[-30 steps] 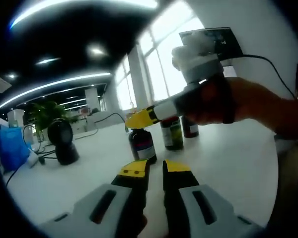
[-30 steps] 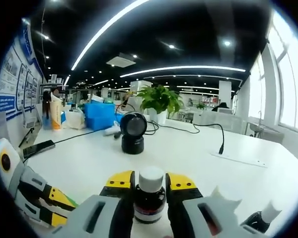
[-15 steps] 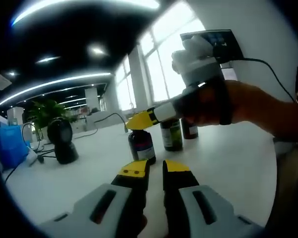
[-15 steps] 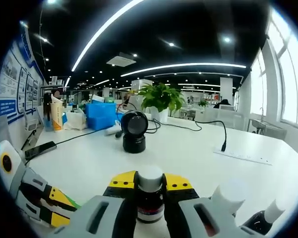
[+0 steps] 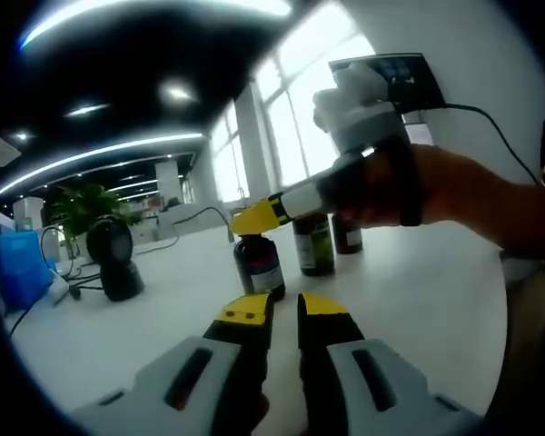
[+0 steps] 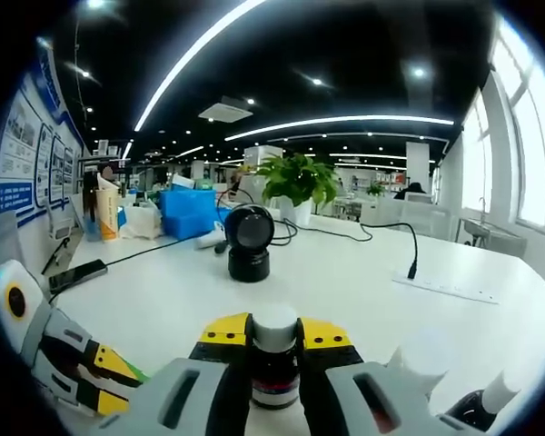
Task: Rotate the medicine bottle to make it face forward pick up the medicine bottle inspect the drug traceability code place the medicine on the table
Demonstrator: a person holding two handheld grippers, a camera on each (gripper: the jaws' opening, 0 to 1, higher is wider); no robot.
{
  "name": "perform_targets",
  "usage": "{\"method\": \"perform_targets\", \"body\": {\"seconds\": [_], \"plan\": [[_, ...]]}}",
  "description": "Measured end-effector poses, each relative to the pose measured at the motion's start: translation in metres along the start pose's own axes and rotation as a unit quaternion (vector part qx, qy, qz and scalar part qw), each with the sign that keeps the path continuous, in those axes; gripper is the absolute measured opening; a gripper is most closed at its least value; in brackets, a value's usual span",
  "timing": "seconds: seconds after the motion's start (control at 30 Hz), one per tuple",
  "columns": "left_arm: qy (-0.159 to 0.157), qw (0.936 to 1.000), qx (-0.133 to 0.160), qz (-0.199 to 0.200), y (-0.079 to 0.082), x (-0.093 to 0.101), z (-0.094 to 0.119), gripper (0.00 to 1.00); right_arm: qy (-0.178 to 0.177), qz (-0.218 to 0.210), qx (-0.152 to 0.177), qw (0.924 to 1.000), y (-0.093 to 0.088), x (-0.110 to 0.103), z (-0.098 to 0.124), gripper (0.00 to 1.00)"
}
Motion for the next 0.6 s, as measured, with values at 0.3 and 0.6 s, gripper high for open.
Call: {"method": "perform_targets", "body": {"seconds": [0.3, 0.6], "plan": [[0.002, 1.0000, -0.001, -0.002, 0.000, -0.001, 0.000, 0.03, 0.004, 0.003, 0.006, 1.0000, 0.016, 0.001, 0.003, 0.14], [0.004, 1.0000, -0.001, -0.002, 0.000, -0.001, 0.000, 0.03, -0.001, 0.008, 0.016, 0.9998, 0.037, 0.010, 0.003, 0.14]]}}
Point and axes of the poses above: the point that each gripper's makers call its tool centre point, and the gripper's own axes: z roughly backward along the fingers, x roughly to its right, y roughly out of its top, the point moved 5 cm from there along z, roughly backward along the fingers, and after that the axes turned 3 degrees about -x, right-handed, at the moved point
